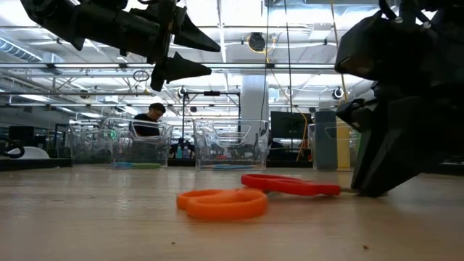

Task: Pick & Place Paint Supplies
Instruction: Put the red scissors into the left transparent bin

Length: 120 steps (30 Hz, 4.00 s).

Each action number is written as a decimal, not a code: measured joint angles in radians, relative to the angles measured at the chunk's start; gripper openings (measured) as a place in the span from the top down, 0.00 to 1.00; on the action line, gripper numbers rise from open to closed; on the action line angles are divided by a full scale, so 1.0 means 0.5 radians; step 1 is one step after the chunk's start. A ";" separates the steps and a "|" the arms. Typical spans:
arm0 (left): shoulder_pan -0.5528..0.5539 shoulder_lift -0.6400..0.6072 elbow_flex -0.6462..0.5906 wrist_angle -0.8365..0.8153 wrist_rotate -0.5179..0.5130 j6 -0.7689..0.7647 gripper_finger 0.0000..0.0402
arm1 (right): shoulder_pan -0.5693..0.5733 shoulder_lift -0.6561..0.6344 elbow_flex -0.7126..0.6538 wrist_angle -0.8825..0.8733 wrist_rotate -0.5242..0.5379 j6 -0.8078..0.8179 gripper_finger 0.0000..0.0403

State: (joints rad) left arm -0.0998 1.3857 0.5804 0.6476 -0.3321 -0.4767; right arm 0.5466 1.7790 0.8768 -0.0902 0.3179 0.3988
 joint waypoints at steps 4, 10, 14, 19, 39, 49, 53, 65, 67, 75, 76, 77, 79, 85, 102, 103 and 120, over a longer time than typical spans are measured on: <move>-0.001 0.000 0.000 0.000 0.000 0.000 0.37 | -0.041 0.000 -0.002 -0.020 -0.017 -0.017 0.94; 0.000 0.000 0.000 0.000 0.000 0.000 0.37 | -0.064 0.002 -0.002 -0.022 0.001 -0.032 0.99; 0.000 0.000 0.000 0.000 0.000 0.000 0.37 | -0.063 -0.021 -0.002 -0.029 0.002 -0.039 0.99; -0.001 0.000 0.000 -0.001 0.000 0.000 0.37 | -0.061 -0.090 -0.008 -0.056 -0.001 -0.043 1.00; -0.001 0.000 0.000 0.001 0.000 0.001 0.37 | 0.172 -0.453 -0.008 -0.115 0.378 -0.102 1.00; -0.001 0.000 0.000 0.001 0.000 -0.002 0.37 | 0.226 -0.491 -0.005 -0.116 0.793 -0.143 1.00; -0.001 0.000 0.000 0.001 0.000 0.000 0.37 | 0.226 -0.491 -0.005 -0.114 0.928 -0.124 1.00; -0.001 0.000 0.000 0.001 0.000 0.000 0.37 | 0.224 -0.491 -0.005 -0.099 0.929 -0.140 1.00; 0.000 0.000 0.000 0.001 0.000 0.000 0.37 | 0.214 -0.492 -0.015 -0.090 0.917 -0.173 1.00; -0.001 0.000 0.000 0.001 0.000 0.000 0.37 | -0.014 -0.492 -0.335 0.276 0.349 -0.067 1.00; -0.001 0.000 0.000 0.001 0.000 0.000 0.37 | -0.051 -0.492 -0.381 0.306 0.361 -0.011 1.00; -0.001 0.000 0.000 0.001 0.000 0.000 0.37 | -0.091 -0.493 -0.420 0.334 0.367 0.015 0.99; -0.001 0.000 0.000 0.001 0.000 0.001 0.37 | -0.158 -0.499 -0.477 0.422 0.347 0.008 0.95; 0.000 0.000 0.000 0.001 0.000 0.000 0.37 | -0.311 -0.501 -0.495 0.945 0.199 -0.391 0.70; 0.000 0.000 0.000 0.004 0.000 0.000 0.37 | -0.649 -0.280 -0.497 0.972 -0.179 -0.504 0.60; 0.000 0.000 0.000 0.004 0.000 0.000 0.37 | -0.652 -0.242 -0.497 1.016 -0.181 -0.511 0.60; 0.000 0.000 0.000 0.001 0.000 0.000 0.37 | -0.829 0.011 -0.490 0.821 -0.333 -0.587 0.81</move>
State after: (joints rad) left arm -0.0999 1.3857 0.5804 0.6479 -0.3321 -0.4767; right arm 0.1319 1.7844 0.6319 0.3203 0.1512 0.1054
